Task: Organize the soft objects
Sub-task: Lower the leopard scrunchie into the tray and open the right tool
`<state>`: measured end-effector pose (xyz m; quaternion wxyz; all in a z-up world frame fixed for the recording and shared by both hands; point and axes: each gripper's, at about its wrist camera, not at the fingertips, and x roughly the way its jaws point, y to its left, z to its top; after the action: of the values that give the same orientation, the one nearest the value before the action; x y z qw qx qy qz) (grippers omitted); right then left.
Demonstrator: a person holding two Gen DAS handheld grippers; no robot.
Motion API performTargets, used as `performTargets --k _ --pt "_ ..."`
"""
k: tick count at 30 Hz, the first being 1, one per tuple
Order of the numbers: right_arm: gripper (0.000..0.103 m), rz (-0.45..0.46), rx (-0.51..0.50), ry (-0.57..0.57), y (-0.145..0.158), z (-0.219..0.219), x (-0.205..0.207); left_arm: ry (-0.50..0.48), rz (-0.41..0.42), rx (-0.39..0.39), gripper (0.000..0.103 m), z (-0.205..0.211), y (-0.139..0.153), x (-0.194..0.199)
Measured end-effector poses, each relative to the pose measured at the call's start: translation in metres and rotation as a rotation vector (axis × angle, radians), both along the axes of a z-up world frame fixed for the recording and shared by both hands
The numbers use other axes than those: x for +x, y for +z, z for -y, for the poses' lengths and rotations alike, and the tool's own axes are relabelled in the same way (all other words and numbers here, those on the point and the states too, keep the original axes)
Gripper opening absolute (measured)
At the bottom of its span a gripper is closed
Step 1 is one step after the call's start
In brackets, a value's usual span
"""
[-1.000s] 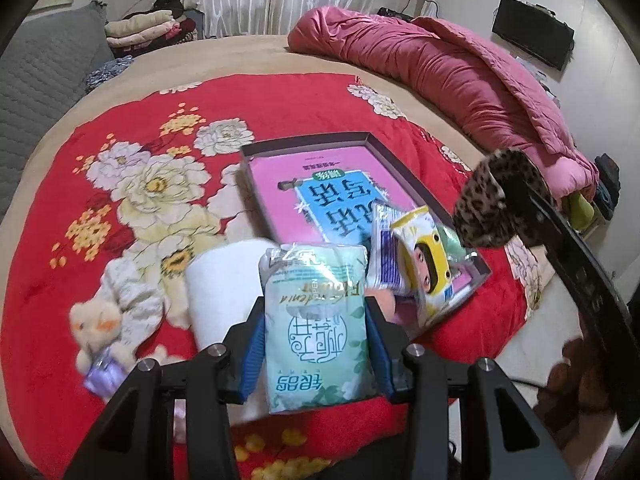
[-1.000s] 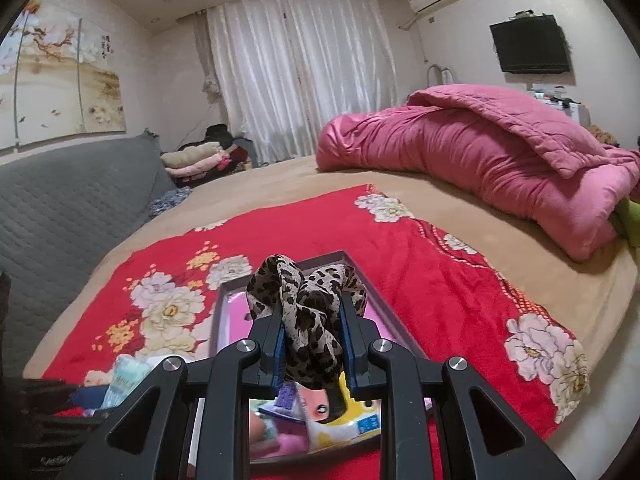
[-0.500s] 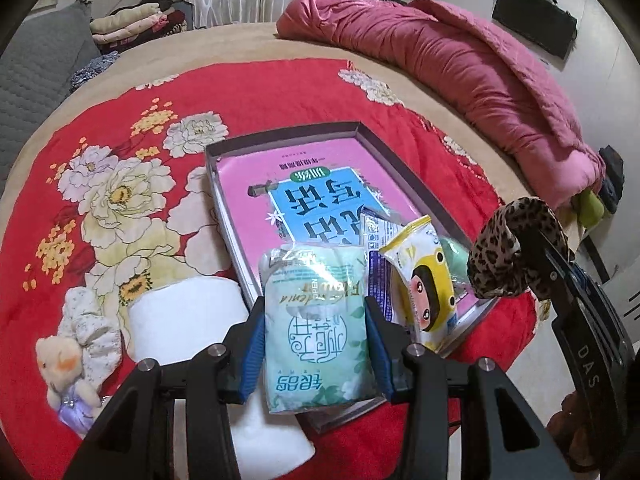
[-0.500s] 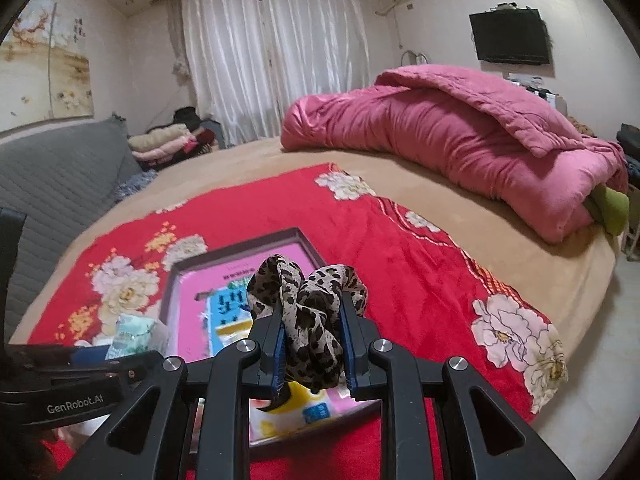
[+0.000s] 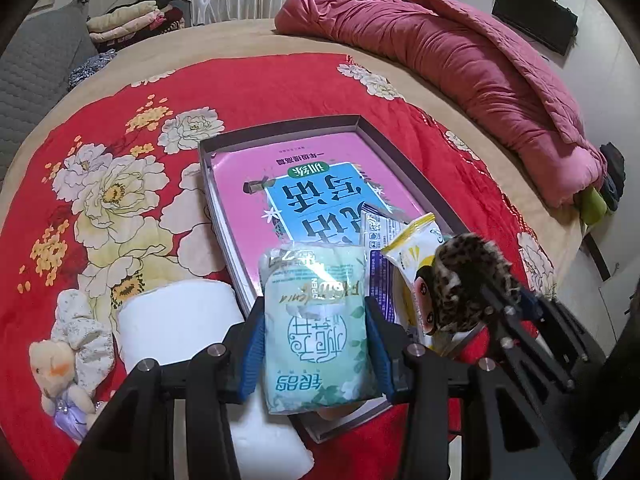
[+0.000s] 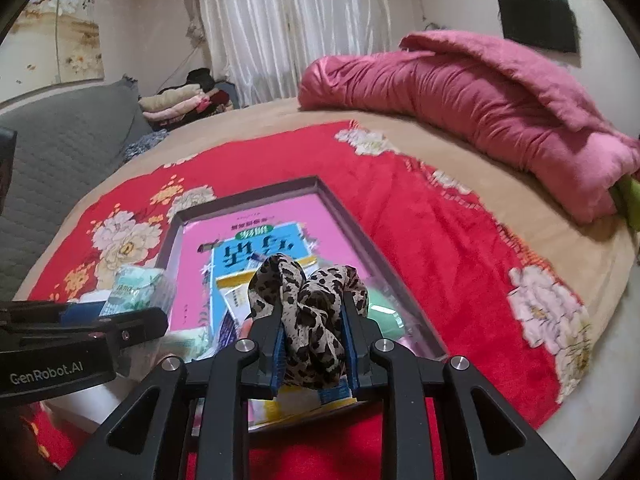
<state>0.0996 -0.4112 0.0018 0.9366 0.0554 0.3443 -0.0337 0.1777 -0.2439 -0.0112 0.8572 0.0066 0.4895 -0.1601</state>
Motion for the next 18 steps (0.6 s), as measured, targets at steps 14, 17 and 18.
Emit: performTargets --k 14,17,18 --pt "0.063 -0.067 0.108 0.036 -0.02 0.001 0.006 -0.006 -0.011 0.004 0.046 0.002 -0.005 0.003" --pt "0.065 -0.065 0.11 0.034 -0.021 0.001 0.005 -0.001 -0.018 -0.01 0.047 0.0 -0.005 0.004" --pt "0.066 -0.054 0.104 0.025 -0.019 0.002 0.004 0.002 -0.021 -0.015 0.047 -0.001 -0.005 0.006"
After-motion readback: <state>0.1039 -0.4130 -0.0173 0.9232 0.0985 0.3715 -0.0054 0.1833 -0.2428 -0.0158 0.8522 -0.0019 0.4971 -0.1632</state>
